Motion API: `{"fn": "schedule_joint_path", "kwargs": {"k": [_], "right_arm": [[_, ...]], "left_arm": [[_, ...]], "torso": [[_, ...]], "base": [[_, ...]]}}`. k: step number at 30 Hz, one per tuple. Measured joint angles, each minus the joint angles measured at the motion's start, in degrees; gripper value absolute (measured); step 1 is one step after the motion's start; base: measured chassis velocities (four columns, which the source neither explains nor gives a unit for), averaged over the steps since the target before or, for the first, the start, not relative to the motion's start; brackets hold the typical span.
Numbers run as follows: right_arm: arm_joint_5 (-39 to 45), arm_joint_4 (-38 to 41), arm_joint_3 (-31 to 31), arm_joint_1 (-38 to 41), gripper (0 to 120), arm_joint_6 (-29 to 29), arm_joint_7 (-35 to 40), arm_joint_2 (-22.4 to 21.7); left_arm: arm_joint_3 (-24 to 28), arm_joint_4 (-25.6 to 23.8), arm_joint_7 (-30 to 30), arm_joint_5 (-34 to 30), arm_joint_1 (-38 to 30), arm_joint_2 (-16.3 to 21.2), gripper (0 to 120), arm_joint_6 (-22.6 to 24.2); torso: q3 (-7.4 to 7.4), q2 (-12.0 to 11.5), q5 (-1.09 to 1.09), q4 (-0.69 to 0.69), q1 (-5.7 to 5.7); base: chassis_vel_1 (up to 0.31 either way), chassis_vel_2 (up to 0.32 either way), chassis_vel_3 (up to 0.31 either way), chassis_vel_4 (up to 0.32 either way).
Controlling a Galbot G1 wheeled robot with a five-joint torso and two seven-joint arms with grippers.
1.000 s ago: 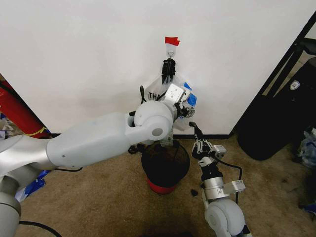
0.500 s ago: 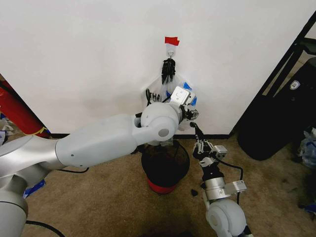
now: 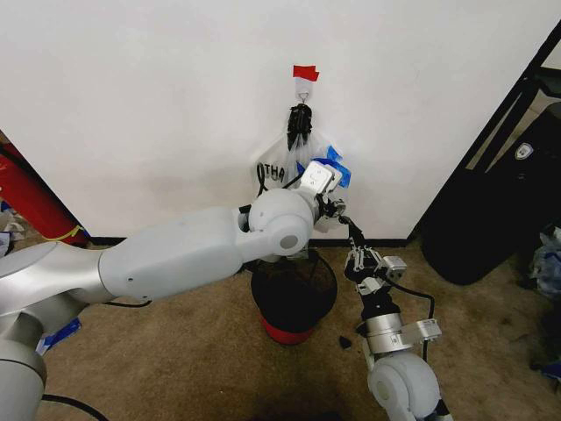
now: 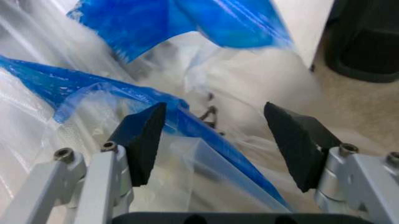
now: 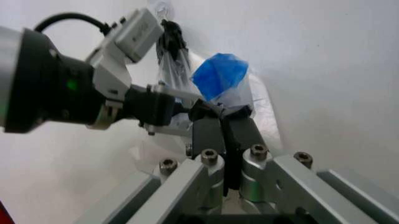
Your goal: Pick up the garbage bag from the wall and place it over the trash bin.
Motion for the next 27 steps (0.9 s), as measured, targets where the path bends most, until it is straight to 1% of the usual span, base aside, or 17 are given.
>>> {"fn": "schedule_joint_path", "kwargs": {"k": [5,7,8,10,11,12,13,14,18,19,20,21,22,24,27], "right_arm": [[0.2,0.3,0.1,-0.1,0,0.0,0.0,-0.2],[0.3,0.4,0.0,0.0,0,0.0,0.0,-0.2],[0.3,0.4,0.0,0.0,0,0.0,0.0,-0.2],[0.3,0.5,-0.1,0.0,0,0.0,0.0,-0.1],[0.3,0.5,-0.2,0.1,0,-0.1,0.0,-0.1],[0.3,0.6,-0.2,0.1,0,-0.1,0.0,-0.1],[0.3,0.6,-0.2,0.1,0,-0.1,0.0,-0.1],[0.3,0.7,-0.2,0.1,0,-0.1,0.0,-0.1],[0.3,0.8,-0.2,0.0,0,-0.1,0.0,-0.1],[0.3,0.8,-0.2,0.0,0,-0.1,0.0,-0.1],[0.3,0.8,-0.2,0.0,0,-0.1,0.0,-0.1],[0.3,0.8,-0.2,0.0,0,-0.1,0.0,-0.1],[0.3,0.8,-0.2,0.0,0,-0.1,0.0,-0.1],[0.3,0.8,-0.2,0.0,0,-0.1,0.0,-0.1],[0.2,0.7,-0.2,0.0,0,-0.1,0.1,0.0]], "left_arm": [[0.3,0.0,-1.1,0.4,-0.5,0.7,56,1.3],[0.6,-0.3,-1.9,0.4,-1.0,1.3,49,2.2],[0.6,-0.3,-1.9,0.4,-1.0,1.3,49,2.2],[0.9,-0.6,-2.1,0.4,-1.3,1.8,43,2.7],[1.1,-0.8,-2.1,0.4,-1.4,1.9,37,2.9],[1.2,-0.8,-2.1,0.4,-1.4,2.0,34,2.9],[1.2,-0.8,-2.1,0.4,-1.4,2.0,34,2.9],[1.3,-0.8,-2.2,0.4,-1.4,2.0,30,2.9],[1.4,-0.9,-2.4,0.4,-1.2,1.8,12,2.6],[1.4,-0.9,-2.4,0.4,-1.2,1.8,12,2.6],[1.4,-1.0,-2.4,0.4,-1.2,1.8,9,2.5],[1.4,-1.2,-2.4,0.4,-1.2,1.8,2,2.2],[1.4,-1.3,-2.4,0.4,-1.3,1.8,0,1.9],[1.4,-1.5,-2.4,0.3,-1.3,1.8,0,1.4],[0.2,-2.5,-2.5,0.3,-1.0,1.8,0,-0.8]], "torso": [[0.0,0.0,0.0,0.0,0.0],[0.0,0.0,0.0,0.0,0.0],[0.0,0.0,0.0,0.0,0.0],[0.0,0.0,0.0,0.0,0.0],[0.0,0.0,0.0,0.01,0.0],[0.0,0.0,0.0,0.01,0.0],[0.0,0.0,0.0,0.01,0.0],[0.0,0.0,0.0,0.01,0.0],[0.0,0.0,0.0,0.0,0.0],[0.0,0.0,0.0,0.0,0.0],[0.0,0.0,0.0,0.0,0.0],[0.0,0.0,0.0,0.0,0.0],[0.0,0.0,0.0,0.0,0.0],[0.0,0.0,0.0,0.0,0.0],[0.0,0.0,0.0,0.0,0.0]], "base": [[0.0,0.0,0.0,0.0],[0.0,0.0,0.0,0.0],[0.0,0.0,0.0,0.0],[0.0,0.0,0.0,0.0],[0.0,0.0,0.0,0.0],[0.0,0.0,0.0,0.0],[0.0,0.0,0.0,0.0],[0.0,0.0,0.0,0.0],[0.0,0.0,0.0,0.0],[0.0,0.0,0.0,0.0],[0.0,0.0,0.0,0.0],[0.0,0.0,0.0,0.0],[0.0,0.0,0.0,0.0],[0.0,0.0,0.0,0.0],[0.0,0.0,0.0,0.0]]}}
